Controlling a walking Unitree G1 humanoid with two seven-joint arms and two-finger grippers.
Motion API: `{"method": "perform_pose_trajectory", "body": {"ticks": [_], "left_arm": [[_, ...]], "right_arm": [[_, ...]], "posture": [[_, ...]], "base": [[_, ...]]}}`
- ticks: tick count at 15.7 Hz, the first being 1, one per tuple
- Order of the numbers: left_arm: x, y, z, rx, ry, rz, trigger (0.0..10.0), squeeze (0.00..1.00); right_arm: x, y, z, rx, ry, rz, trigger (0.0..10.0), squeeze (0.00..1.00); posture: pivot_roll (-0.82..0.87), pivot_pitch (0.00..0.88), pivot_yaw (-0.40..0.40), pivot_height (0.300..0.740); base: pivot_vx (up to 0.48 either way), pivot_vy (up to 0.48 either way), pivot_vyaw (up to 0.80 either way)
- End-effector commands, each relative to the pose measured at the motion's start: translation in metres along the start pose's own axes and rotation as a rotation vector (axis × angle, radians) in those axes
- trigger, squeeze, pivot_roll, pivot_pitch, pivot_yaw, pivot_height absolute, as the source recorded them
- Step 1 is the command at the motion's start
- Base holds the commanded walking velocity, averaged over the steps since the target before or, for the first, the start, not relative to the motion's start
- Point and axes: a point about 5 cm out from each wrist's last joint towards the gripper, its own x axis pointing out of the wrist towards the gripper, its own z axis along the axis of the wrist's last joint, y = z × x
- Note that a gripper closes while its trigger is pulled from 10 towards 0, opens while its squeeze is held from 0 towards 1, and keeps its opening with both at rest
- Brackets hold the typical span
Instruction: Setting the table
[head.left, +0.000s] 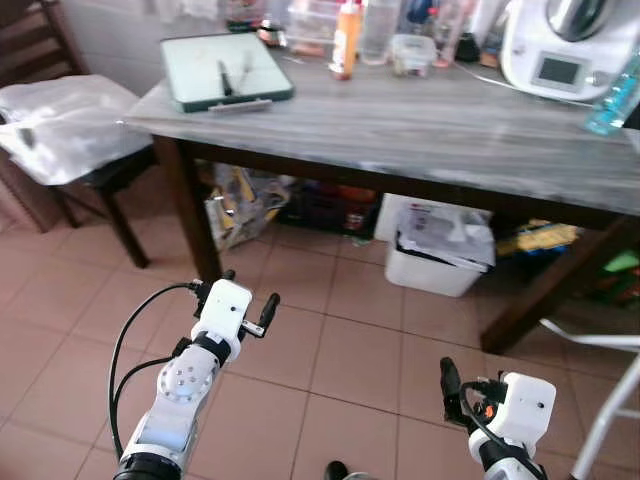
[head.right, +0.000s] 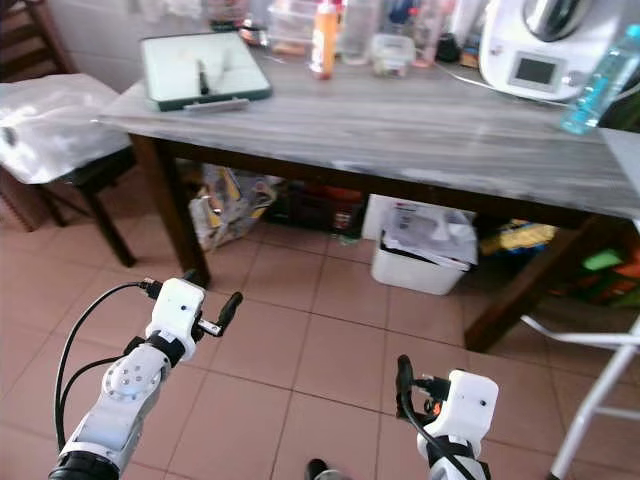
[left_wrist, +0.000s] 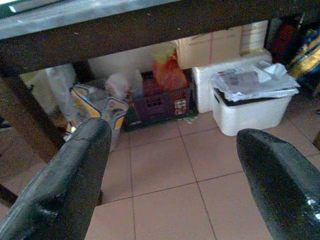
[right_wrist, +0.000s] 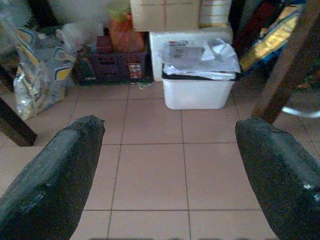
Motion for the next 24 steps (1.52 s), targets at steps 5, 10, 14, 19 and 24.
{"method": "perform_pose_trajectory", "body": {"ticks": [5,10,14,19,24], "left_arm": [[-0.0008,-0.0037,0.0001,-0.016,0.018,-0.004,10.0,0.0],[-0.0021,-0.0009,-0.002,-0.028,0.038,0.003,10.0,0.0],[-0.0015,0.0007,-0.0045,-0.024,0.068,0.007,10.0,0.0],[-0.0003,0.0011,-0.0066,-0.026,0.085,0.005,10.0,0.0],[-0.0006,0.0014,-0.0076,-0.028,0.099,0.007,10.0,0.0]], "right_arm": [[-0.0032,-0.0018,0.0051,0.006,-0.007,-0.006,10.0,0.0],[-0.0036,-0.0012,0.0079,0.005,-0.012,-0.009,10.0,0.0],[-0.0031,0.0004,0.0054,0.009,-0.002,-0.007,10.0,0.0],[-0.0042,0.0009,0.0043,0.01,0.003,-0.009,10.0,0.0],[-0.0043,-0.0001,0.0042,0.009,0.007,-0.014,10.0,0.0]], "posture": [[0.14,0.133,-0.049,0.74],[0.14,0.134,-0.05,0.74],[0.14,0.133,-0.046,0.74],[0.13,0.134,-0.047,0.74],[0.14,0.142,-0.043,0.74]], "base": [[0.0,0.0,-0.29],[0.0,0.0,0.0],[0.0,0.0,0.0],[0.0,0.0,0.0],[-0.097,0.0,0.0]]}}
